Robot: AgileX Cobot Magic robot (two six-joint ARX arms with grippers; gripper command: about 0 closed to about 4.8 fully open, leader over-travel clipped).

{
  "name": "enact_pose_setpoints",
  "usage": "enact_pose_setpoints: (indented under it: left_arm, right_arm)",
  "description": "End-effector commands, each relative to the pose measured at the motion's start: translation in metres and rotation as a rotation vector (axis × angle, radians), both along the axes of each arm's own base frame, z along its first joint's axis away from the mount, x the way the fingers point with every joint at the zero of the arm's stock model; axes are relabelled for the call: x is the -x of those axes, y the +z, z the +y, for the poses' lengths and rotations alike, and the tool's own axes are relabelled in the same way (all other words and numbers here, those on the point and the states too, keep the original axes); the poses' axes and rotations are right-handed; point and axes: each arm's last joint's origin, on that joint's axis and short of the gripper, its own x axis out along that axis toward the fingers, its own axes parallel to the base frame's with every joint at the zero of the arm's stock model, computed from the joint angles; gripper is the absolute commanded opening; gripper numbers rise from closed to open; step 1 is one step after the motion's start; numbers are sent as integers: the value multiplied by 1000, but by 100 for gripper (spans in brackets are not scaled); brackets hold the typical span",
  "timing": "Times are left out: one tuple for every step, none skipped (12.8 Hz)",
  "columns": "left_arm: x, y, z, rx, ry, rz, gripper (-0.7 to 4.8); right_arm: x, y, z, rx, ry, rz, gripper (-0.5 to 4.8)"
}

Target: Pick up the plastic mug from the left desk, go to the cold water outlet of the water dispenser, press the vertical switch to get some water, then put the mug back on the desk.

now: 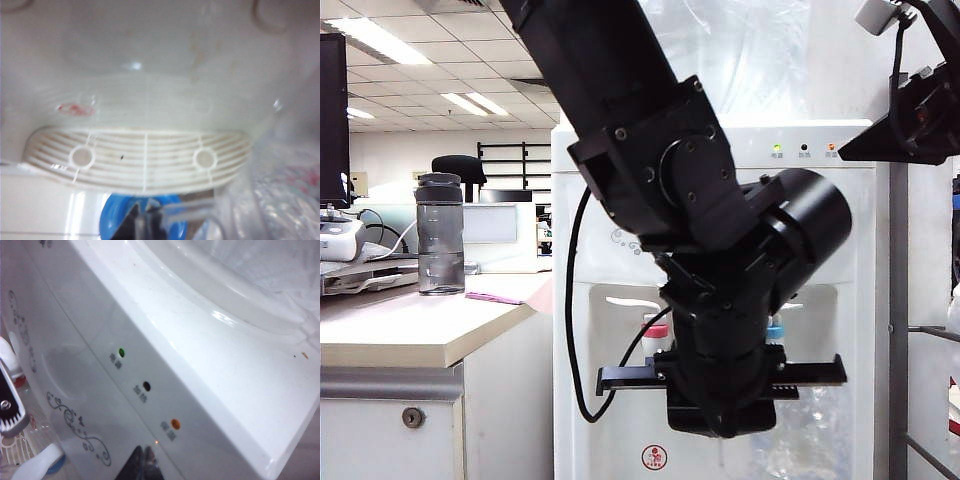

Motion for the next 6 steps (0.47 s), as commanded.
enact_pose_setpoints:
  left_arm:
    - [3,11,-3,26,14,-7,-6]
    - [3,11,-2,27,20,-1,-6]
    - [4,11,-2,25,23,2,-6]
    - [4,12,-1,20,23,4,-5]
    - [5,13,-2,19,20,6,-6]
    - [6,14,-1,18,20,6,-6]
  right_arm:
    - [-1,4,0,-8,2,-20,-1]
    - [-1,4,0,-8,2,-20,-1]
    - [-1,4,0,-8,2,-21,-1]
    - [-1,5,0,-9,2,-27,-1]
    - [-1,6,0,-10,2,-34,-1]
    - [-1,6,0,-10,1,-37,-1]
